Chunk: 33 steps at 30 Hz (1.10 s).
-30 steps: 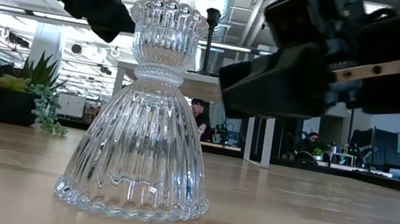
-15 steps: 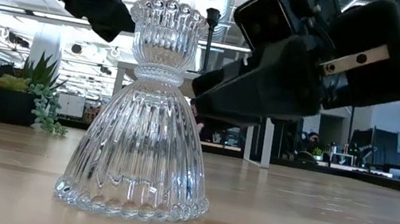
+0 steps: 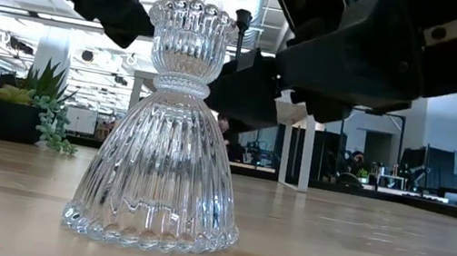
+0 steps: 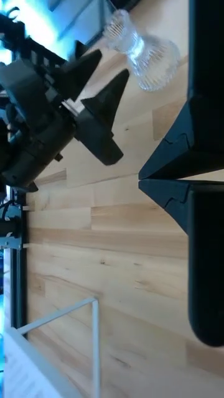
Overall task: Pick & Place candle stick holders
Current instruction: Move the transparent glass candle holder to the middle of the table
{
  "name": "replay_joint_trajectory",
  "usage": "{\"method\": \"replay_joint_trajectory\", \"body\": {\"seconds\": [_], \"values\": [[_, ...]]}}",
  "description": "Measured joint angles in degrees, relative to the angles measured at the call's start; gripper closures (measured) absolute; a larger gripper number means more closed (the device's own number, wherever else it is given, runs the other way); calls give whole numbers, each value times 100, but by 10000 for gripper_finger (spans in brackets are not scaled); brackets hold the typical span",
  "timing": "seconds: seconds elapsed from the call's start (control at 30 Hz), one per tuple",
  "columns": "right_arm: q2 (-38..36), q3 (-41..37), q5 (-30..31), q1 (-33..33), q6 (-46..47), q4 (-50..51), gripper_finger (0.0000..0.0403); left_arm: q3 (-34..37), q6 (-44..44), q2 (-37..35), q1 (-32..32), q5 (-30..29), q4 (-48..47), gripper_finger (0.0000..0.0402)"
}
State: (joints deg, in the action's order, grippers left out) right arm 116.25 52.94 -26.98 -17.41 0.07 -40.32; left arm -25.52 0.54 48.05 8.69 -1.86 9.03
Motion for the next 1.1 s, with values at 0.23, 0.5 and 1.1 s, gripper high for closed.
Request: {"method": "replay_joint_trajectory", "body": {"seconds": [0.23,0.5,1.1], "values": [[-116,23,24,161,-2,542,174,0,-695,39,556,133,10,397],[-348,23,-12,565,-60,1342,271,2,-686,631,2246,-1469,491,397],[-358,19,1328,749,171,1760,402,-66,-903,4152,3040,-843,4588,398]]}}
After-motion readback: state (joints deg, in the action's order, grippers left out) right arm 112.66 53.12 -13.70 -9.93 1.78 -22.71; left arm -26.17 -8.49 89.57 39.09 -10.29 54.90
